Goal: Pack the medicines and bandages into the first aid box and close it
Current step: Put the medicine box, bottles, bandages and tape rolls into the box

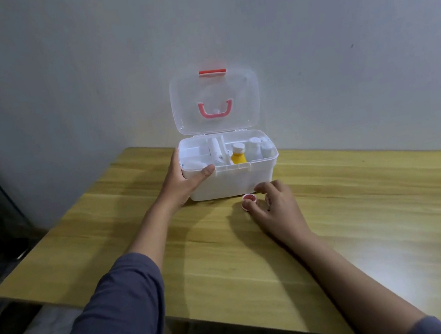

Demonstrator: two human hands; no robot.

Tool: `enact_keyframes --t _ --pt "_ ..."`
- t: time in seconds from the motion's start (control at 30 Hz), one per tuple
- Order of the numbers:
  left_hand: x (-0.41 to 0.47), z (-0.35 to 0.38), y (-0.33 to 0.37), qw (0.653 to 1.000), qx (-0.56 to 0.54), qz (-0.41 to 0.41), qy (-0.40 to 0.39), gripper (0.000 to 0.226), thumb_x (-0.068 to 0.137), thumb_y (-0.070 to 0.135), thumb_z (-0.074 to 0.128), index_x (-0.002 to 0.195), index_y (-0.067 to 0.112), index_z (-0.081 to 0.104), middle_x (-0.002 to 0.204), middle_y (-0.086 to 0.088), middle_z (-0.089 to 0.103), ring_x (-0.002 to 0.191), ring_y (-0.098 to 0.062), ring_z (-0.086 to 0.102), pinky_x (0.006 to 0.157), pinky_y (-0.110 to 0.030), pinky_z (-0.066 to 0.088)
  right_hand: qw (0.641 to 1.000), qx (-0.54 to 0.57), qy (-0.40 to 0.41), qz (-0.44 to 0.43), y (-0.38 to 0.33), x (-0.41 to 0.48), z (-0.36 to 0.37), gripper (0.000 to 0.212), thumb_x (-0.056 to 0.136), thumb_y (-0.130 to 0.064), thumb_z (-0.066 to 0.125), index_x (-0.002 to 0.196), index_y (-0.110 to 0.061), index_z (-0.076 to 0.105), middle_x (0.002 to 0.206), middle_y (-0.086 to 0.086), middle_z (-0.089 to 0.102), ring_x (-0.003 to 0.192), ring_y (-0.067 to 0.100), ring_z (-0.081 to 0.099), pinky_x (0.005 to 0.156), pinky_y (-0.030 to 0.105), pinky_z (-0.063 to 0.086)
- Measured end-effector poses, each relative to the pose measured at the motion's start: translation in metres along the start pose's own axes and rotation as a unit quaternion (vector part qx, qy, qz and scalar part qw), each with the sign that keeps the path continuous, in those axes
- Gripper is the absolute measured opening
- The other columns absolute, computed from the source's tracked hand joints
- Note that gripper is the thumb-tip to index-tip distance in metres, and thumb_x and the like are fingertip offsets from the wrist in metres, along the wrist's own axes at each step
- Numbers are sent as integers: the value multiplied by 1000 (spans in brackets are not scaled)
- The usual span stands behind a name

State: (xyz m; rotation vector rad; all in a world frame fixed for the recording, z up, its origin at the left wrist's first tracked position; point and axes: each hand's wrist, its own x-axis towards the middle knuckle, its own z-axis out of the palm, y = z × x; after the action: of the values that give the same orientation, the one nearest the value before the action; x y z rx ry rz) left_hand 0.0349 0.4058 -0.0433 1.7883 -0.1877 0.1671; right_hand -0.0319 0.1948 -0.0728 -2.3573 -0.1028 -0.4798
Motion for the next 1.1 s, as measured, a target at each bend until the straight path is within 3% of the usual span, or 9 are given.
enact_keyframes --t 0.2,0.37,0.47,0.6,0.73,0.83,0.93,1.03,1.1 --pt "0 0 0 1000 14 -6 -1 114 57 70 77 151 29 26 150 7 45 138 -12 43 116 -41 36 996 -60 -30 -57 -14 4 24 33 80 -35 63 108 -18 61 102 5 60 97 27 51 87 36 45" --pt "0 1 0 1000 19 -10 3 116 55 70 77 151 30 25 149 8 45 138 -12 43 115 -41 37 986 -98 -62 -116 -14 6 35 21 87 -26 56 99 -11 62 99 9 60 89 32 48 86 41 43" --pt "0 0 0 1000 16 -12 3 112 57 68 78 150 31 28 147 8 47 136 -12 45 114 -41 39 991 -26 -65 -118 -15 1 29 22 87 -26 58 104 -12 62 99 7 58 91 28 47 83 34 42" --pt "0 -2 0 1000 23 -17 2 111 57 73 78 148 32 30 147 8 48 136 -13 46 114 -43 40 983 107 21 -147 -33 2 8 21 87 -24 57 105 -14 62 89 -4 52 84 19 53 76 27 45" --pt "0 -1 3 1000 25 -10 7 103 57 69 80 143 32 37 139 6 55 129 -14 53 108 -46 45 972 172 78 -137 -70 41 -16 21 88 -20 59 107 -11 62 87 -7 49 86 14 52 72 5 39" --pt "0 0 3 1000 23 5 8 94 64 59 81 143 28 39 138 5 56 128 -13 54 108 -43 46 975 178 17 -130 -97 75 -20 23 88 -22 59 110 -13 62 100 1 53 94 15 54 76 6 39" --pt "1 0 1 999 40 17 14 94 70 53 81 145 26 33 143 11 46 131 -7 45 108 -30 40 979 139 -85 -126 -114 103 -6 26 88 -24 59 111 -12 62 108 10 58 99 18 56 84 22 43" --pt "2 2 1 998 44 21 34 94 69 49 80 147 26 32 133 18 45 117 9 46 90 -3 35 979 87 -153 -98 -120 125 16 28 87 -24 60 111 -9 62 113 14 61 104 23 57 82 24 39" --pt "4 2 -2 998 44 26 45 88 65 51 80 140 29 40 129 17 52 113 13 50 87 -4 40 980 64 -169 -77 -118 139 29 28 86 -23 60 109 -7 62 112 14 62 105 25 57 79 24 37"
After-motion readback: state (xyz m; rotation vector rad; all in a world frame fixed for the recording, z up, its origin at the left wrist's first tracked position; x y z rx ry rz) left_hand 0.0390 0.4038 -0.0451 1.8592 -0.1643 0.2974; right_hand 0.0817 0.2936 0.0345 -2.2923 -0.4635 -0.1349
